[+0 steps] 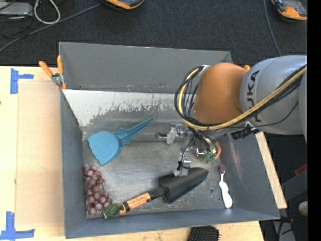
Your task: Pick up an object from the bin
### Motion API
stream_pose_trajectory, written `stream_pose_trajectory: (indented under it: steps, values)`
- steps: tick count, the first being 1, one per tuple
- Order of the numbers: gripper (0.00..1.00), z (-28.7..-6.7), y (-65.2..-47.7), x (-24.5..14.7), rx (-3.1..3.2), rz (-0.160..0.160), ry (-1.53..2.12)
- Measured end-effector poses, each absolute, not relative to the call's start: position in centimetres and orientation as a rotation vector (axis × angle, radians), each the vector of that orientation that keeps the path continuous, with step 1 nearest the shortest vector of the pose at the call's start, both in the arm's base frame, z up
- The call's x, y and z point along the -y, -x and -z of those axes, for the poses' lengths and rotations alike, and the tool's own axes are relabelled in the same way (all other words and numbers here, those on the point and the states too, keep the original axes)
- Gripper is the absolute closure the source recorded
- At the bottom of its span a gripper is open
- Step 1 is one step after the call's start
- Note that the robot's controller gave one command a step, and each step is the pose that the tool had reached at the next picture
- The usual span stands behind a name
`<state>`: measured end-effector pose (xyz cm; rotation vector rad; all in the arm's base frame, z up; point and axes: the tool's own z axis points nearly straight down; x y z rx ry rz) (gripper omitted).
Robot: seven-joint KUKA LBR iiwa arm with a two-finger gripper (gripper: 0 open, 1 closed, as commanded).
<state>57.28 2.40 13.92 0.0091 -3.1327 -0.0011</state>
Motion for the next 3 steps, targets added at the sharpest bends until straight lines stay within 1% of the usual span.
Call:
stream_pose_trajectory:
  steps: [1, 2, 3]
  values:
    - [0.00, -14.4, -57.5, -2.4, 3.140, 0.001, -0.008]
    - [0.00, -10.8, -54.4, -3.8, 3.142, 0.000, -0.194]
    - [0.00, -6.7, -51.3, -4.9, 3.119, 0.001, -0.339]
